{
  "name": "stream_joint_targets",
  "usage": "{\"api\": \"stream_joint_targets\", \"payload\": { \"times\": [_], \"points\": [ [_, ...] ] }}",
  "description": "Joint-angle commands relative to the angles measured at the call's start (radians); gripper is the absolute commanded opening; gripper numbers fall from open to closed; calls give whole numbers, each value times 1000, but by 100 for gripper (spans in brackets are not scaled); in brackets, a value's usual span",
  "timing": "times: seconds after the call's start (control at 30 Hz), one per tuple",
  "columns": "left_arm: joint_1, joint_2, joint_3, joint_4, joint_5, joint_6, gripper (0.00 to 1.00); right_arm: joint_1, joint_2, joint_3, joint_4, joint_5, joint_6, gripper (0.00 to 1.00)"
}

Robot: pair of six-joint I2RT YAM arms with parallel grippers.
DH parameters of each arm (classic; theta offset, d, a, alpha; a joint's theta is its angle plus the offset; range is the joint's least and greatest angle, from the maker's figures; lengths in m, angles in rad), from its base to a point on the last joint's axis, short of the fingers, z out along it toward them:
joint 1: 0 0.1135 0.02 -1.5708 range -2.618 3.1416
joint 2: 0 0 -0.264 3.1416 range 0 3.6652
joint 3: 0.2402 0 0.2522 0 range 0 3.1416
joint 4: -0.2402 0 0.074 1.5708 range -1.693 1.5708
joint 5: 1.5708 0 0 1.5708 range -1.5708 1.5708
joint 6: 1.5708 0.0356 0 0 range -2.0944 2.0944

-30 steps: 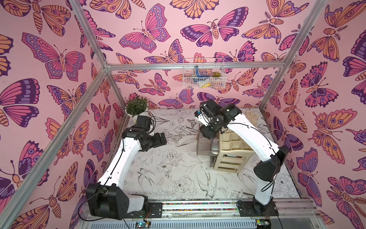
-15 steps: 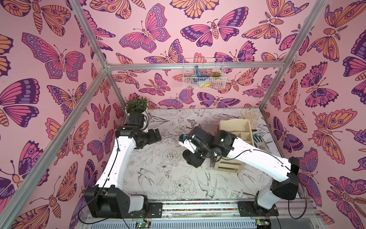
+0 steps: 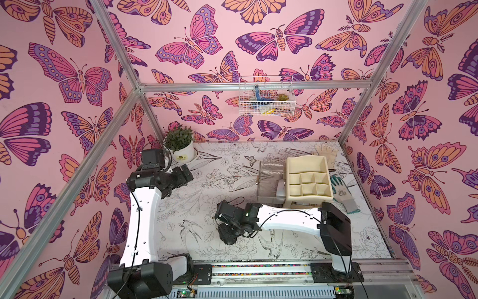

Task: Take the mice out of the drawer
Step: Place the mouse at the center of the board, then adjust the mouse in the drawer.

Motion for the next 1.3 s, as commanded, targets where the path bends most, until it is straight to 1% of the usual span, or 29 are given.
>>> {"api": "stream_joint_targets", "payload": {
  "times": [0.0,0.13,0.23,0.33,0.37,0.4,0.43,0.53,0.57,0.63,0.73,0.8,0.83,0.93,0.97,1.0,1.07,1.13,1.17,1.27],
  "points": [
    [7,-13,-30,-17,28,-15,100,22,59,39,74,0,123,50],
    [7,-23,-51,-1,59,-20,100,40,126,92,23,55,148,51],
    [7,-40,-62,4,65,-21,100,40,158,95,20,64,184,52],
    [8,-52,-74,9,68,-21,100,42,165,88,25,72,208,57],
    [8,-53,-75,10,71,-21,99,42,165,88,23,74,211,59],
    [8,-53,-77,11,75,-21,100,42,162,88,23,76,212,64],
    [7,-53,-79,11,77,-21,99,42,157,86,28,76,212,72],
    [8,-53,-78,14,83,-21,100,43,126,69,52,65,204,86],
    [8,-52,-76,14,85,-20,99,42,109,65,49,68,196,90],
    [8,-50,-67,13,89,-17,100,35,53,58,15,101,177,92],
    [8,-45,-47,12,93,-15,100,10,-86,46,-73,224,120,93],
    [7,-38,-39,12,106,-14,100,-17,-195,62,-114,300,37,94],
    [8,-34,-35,13,113,-13,100,-31,-240,79,-126,317,-9,94],
    [4,-7,-28,21,175,6,100,-91,-346,194,-209,372,-135,96],
    [-11,3,-25,29,200,18,100,-121,-376,236,-241,384,-169,96],
    [-47,15,-17,32,205,34,100,-157,-400,271,-263,387,-201,96],
    [-145,42,5,31,177,57,100,-242,-454,310,-298,388,-241,96],
    [-243,97,32,31,157,63,100,-336,-502,325,-314,383,-283,97],
    [-298,120,52,30,150,63,100,-391,-526,323,-322,375,-300,98],
    [-454,198,132,26,126,67,99,-598,-577,305,-369,342,-333,98]
  ]
}}
